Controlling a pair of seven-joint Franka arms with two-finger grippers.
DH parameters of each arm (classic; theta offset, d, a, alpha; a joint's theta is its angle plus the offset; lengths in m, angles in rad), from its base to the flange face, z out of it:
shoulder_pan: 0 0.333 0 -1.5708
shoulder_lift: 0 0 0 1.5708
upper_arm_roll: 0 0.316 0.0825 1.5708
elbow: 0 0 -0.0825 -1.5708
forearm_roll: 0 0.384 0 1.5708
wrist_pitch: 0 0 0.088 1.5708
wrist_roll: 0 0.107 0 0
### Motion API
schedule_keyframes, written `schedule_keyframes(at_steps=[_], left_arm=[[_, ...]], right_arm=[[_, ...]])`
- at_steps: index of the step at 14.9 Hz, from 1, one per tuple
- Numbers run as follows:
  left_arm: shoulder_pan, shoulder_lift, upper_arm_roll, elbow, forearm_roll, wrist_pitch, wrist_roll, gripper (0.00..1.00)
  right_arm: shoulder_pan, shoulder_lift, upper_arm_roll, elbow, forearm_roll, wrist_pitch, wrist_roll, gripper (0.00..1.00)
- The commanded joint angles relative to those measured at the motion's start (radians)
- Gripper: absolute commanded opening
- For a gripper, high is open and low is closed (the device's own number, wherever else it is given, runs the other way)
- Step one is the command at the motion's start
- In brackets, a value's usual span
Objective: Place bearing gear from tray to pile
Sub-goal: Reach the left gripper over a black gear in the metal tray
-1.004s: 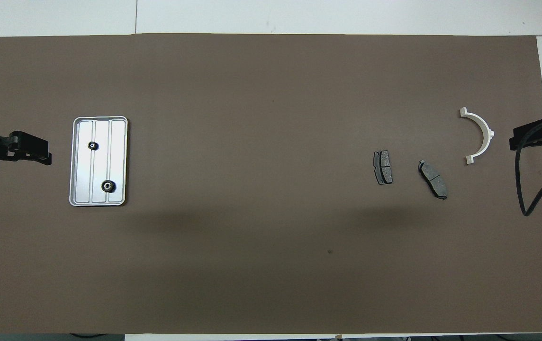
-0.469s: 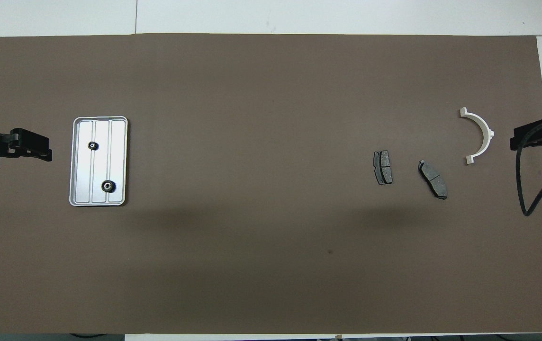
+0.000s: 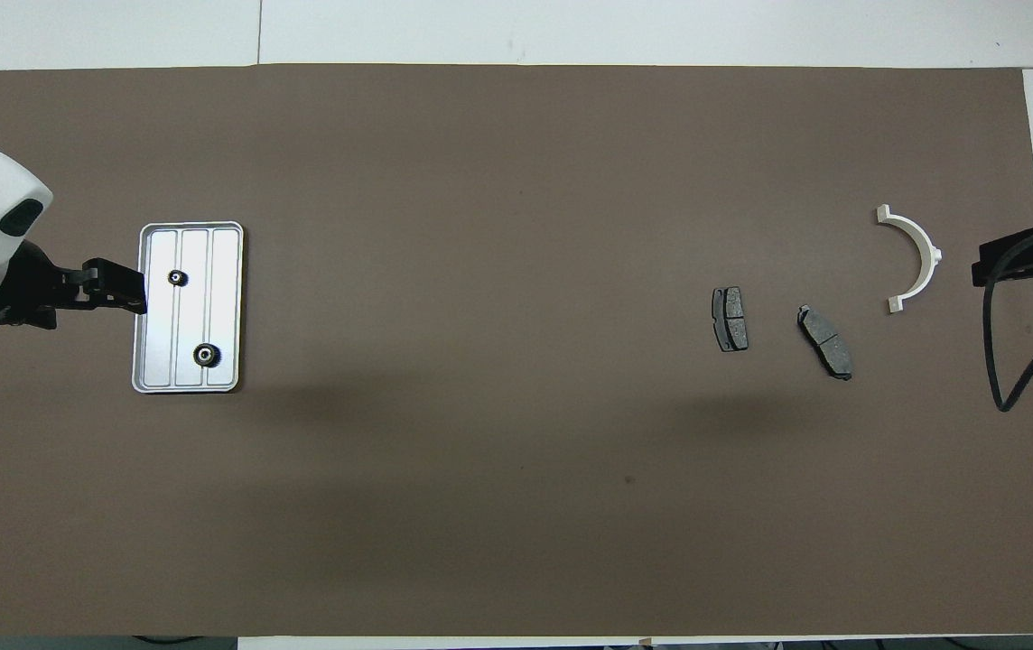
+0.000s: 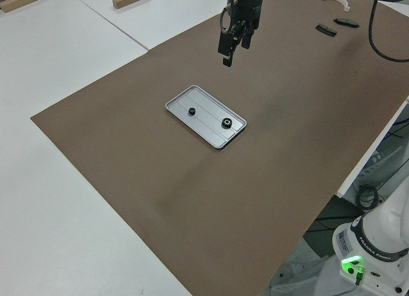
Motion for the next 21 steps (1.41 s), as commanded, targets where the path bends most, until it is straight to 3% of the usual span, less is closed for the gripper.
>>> schedule_keyframes(at_steps=[1,7,21], left_arm=[[-0.011,-0.025,0.011,-0.124,-0.007,0.134,-0.028,1.0],[0.0,-0.009,0.011,-0.283,-0.007,0.33,-0.031,1.0],[0.0,0.097,0.012,-0.415,-0.007,0.556,-0.051,0.97]], right_arm=[[-0.014,-0.019,0.008,-0.027,0.003,0.027,0.005,1.0],[-0.017,-0.019,0.008,-0.027,0.003,0.027,0.0,1.0],[-0.016,-0.029,0.008,-0.058,0.003,0.053,0.001,1.0]])
